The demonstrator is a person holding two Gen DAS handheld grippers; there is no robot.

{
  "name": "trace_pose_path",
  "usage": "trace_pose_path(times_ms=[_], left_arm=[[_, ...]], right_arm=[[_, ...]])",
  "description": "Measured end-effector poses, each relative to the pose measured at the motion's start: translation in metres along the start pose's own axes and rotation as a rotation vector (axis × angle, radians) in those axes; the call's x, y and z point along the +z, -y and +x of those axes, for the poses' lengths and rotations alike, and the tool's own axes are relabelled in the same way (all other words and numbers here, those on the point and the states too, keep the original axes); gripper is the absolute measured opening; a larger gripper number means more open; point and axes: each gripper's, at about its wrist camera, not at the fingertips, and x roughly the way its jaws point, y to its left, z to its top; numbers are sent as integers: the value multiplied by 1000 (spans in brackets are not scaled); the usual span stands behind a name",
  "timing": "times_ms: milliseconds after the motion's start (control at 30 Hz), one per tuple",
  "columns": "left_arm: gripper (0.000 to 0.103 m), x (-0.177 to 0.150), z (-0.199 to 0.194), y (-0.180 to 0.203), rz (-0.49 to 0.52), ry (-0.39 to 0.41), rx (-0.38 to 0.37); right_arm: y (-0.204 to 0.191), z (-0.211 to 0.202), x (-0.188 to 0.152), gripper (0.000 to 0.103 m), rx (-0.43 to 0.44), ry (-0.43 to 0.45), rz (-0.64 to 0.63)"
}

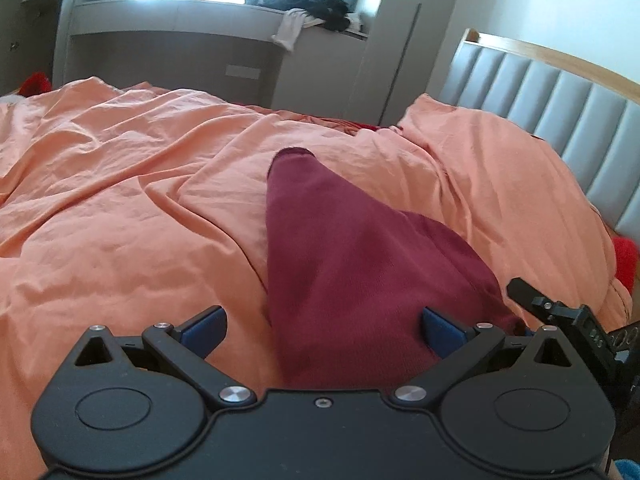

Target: Fold small clothes

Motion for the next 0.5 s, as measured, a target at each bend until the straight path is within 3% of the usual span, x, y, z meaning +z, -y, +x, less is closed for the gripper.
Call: trace_pose_path(times_ms=[333, 500], left_arm=[[103, 15, 27, 13, 53, -32, 17], [103, 22, 39, 5, 39, -107, 10]], right_arm=[[17, 5, -3, 103, 107, -48, 79], [20, -5, 0, 103, 129, -78, 43]])
